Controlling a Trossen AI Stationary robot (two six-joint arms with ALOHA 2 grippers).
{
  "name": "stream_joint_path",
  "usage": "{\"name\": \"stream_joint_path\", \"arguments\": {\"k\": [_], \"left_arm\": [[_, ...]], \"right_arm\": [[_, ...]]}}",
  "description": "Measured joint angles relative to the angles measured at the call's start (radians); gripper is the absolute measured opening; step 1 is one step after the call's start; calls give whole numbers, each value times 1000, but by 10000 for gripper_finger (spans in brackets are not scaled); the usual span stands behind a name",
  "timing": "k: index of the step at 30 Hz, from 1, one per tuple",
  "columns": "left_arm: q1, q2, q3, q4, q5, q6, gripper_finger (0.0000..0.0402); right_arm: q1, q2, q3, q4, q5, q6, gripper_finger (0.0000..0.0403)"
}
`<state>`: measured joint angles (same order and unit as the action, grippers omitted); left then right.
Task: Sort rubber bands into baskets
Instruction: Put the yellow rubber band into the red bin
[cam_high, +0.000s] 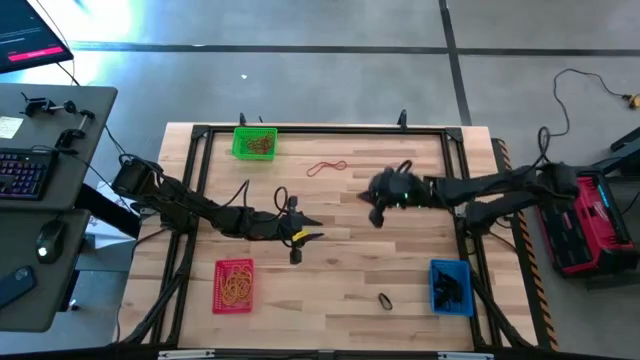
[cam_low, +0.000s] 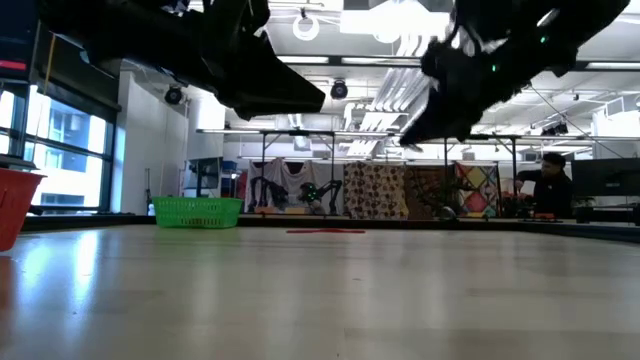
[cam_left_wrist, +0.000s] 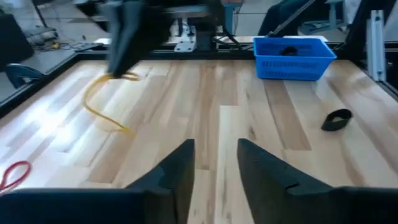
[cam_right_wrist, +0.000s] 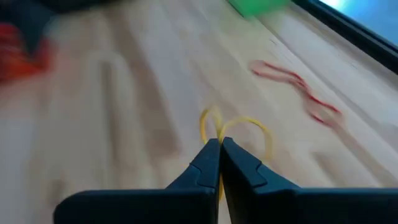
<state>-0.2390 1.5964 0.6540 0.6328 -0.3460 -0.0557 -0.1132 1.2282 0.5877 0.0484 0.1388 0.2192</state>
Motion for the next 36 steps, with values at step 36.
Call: {"name": "stream_joint_path", "arguments": {"k": [36], "left_arm": [[-60, 230, 254, 1, -196, 268, 212]], "right_arm": [[443, 116, 1, 309, 225, 69, 0]]}}
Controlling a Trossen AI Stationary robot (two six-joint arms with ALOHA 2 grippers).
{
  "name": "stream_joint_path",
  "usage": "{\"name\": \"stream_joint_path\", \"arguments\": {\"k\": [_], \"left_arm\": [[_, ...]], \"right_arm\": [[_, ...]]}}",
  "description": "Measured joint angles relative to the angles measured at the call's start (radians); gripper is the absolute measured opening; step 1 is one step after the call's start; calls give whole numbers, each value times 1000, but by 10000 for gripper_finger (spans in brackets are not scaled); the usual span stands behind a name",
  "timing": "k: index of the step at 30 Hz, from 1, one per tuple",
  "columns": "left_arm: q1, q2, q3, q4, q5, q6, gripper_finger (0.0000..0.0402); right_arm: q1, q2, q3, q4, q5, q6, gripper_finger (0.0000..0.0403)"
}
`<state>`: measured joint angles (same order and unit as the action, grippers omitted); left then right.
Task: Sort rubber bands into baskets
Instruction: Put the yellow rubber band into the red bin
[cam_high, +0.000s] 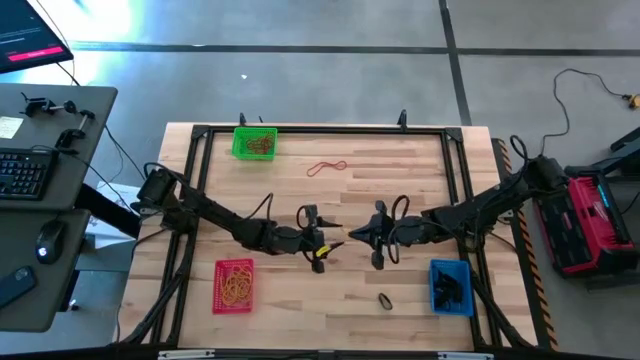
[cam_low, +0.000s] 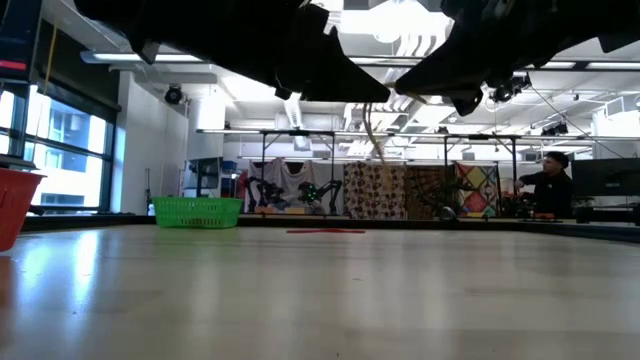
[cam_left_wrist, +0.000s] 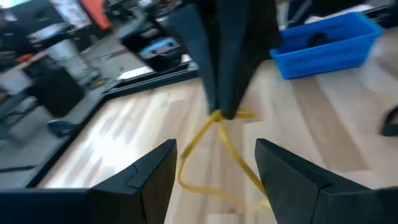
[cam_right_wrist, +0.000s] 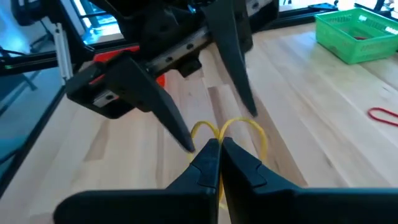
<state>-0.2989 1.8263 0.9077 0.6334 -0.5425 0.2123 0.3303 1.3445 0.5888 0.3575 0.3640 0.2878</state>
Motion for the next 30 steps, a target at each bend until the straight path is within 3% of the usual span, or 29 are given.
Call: {"name": "stream_joint_path", "arguments": {"k": [14, 18, 23, 30], "left_arm": [[0, 0, 40, -32, 43, 10, 211], [4, 0, 53, -75, 110, 6, 197], [4, 0, 53, -90, 147, 17, 139], [4, 0, 54, -105, 181, 34, 13]], "right_arm": [[24, 0, 0, 22, -50, 2, 0], [27, 0, 0, 29, -52, 0, 0], [26, 0, 0, 32, -58, 0, 0], [26, 0, 0, 31, -61, 0, 0]]}}
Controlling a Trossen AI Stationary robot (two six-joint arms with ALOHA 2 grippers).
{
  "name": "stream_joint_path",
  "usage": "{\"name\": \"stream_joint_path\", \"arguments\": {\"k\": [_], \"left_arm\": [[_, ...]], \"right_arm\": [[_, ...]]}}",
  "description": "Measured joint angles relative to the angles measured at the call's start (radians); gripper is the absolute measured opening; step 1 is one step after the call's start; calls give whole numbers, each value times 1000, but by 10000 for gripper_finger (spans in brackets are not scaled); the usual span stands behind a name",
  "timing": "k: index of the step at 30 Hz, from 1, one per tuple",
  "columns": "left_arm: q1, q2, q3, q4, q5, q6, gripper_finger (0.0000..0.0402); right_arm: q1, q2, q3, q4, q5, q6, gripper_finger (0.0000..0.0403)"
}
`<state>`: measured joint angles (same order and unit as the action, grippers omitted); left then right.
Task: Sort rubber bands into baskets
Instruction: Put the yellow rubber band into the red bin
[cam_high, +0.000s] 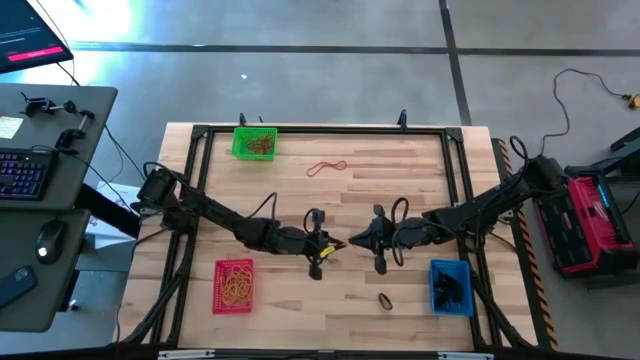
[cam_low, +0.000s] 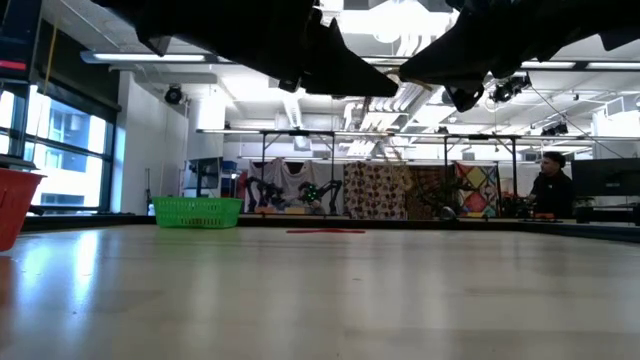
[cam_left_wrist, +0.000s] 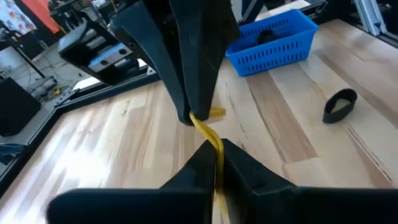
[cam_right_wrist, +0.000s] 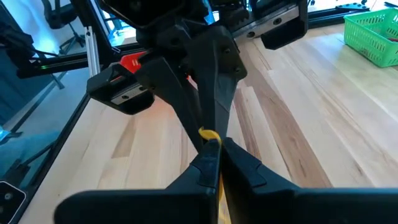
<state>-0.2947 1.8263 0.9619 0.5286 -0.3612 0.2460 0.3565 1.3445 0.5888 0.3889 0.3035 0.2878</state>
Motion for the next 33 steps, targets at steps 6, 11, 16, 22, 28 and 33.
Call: {"name": "stream_joint_path", "arguments": {"k": [6, 11, 16, 22, 28, 33], "left_arm": [[0, -11, 0, -72, 2, -9, 4], [-12, -51, 0, -166, 2, -28, 2], [-26, -143, 0, -309, 23, -34, 1], [-72, -325, 0, -579, 83, -94, 1], [-174, -507, 0, -865, 143, -201, 0], [-289, -581, 0, -1031, 149, -325, 0]], "right_arm": [[0, 0, 0, -3, 7, -20, 13], [0, 0, 0, -3, 38, -61, 80], [0, -2, 0, -4, 81, -59, 154], [0, -2, 0, -12, 81, -51, 180], [-2, -2, 0, -21, 81, -52, 181], [-3, -2, 0, -29, 80, -52, 181]]}}
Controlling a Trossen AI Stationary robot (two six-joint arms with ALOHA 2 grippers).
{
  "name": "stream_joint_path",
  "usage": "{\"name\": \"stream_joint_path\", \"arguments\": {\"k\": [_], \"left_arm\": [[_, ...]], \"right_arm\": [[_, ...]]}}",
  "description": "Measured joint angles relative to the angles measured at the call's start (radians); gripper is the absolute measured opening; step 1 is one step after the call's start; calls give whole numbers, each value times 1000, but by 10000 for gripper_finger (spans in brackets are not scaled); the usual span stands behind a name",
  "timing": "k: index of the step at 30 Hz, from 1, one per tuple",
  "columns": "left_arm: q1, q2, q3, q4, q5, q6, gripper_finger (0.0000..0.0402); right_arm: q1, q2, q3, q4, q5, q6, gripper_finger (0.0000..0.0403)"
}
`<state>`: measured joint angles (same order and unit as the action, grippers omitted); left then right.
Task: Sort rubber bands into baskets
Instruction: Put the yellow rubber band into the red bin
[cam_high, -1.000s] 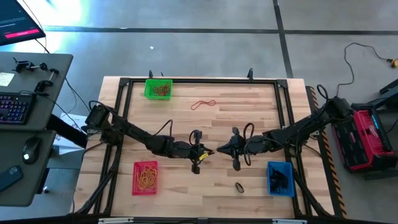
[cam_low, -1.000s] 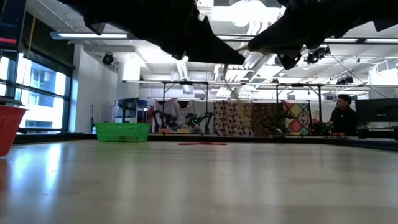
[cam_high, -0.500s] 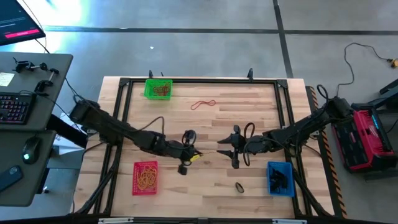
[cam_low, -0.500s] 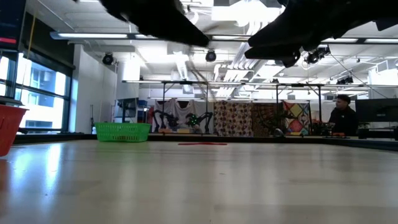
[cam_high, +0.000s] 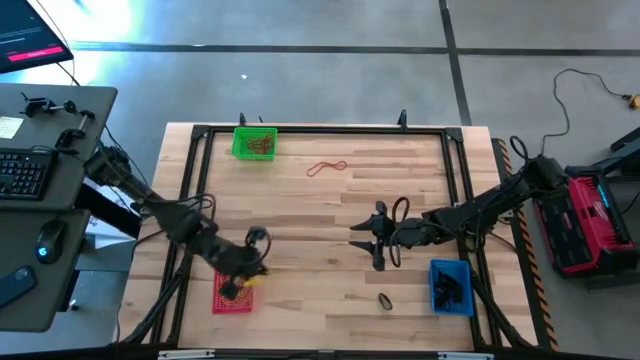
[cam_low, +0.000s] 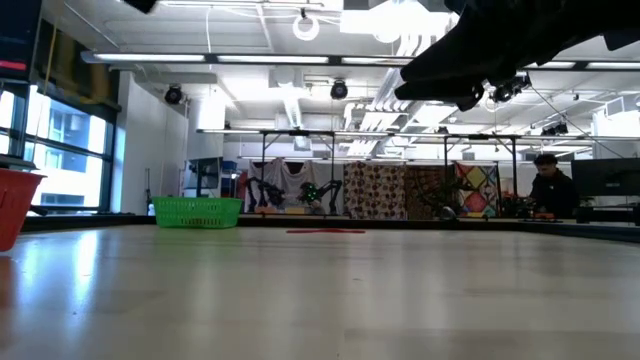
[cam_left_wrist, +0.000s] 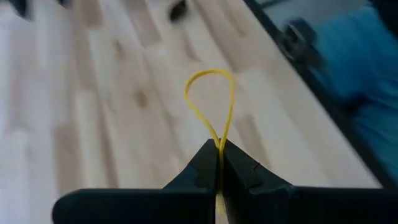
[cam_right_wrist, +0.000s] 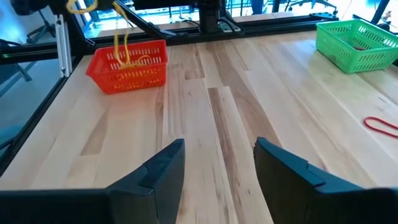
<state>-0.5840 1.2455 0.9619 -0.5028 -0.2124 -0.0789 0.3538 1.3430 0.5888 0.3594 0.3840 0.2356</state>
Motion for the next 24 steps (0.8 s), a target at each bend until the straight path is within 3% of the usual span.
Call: {"name": "stream_joint_path", "arguments": {"k": [13, 18, 24], "left_arm": [[-242, -10, -1, -272, -11, -472, 0], [-272, -9, -76, -267, -16, -554, 0], [-275, -7, -190, -171, 70, -654, 0]], "right_arm": [[0, 0, 0, -22, 0, 0, 181], [0, 0, 0, -26, 0, 0, 181], [0, 0, 0, -49, -1, 18, 181]]}}
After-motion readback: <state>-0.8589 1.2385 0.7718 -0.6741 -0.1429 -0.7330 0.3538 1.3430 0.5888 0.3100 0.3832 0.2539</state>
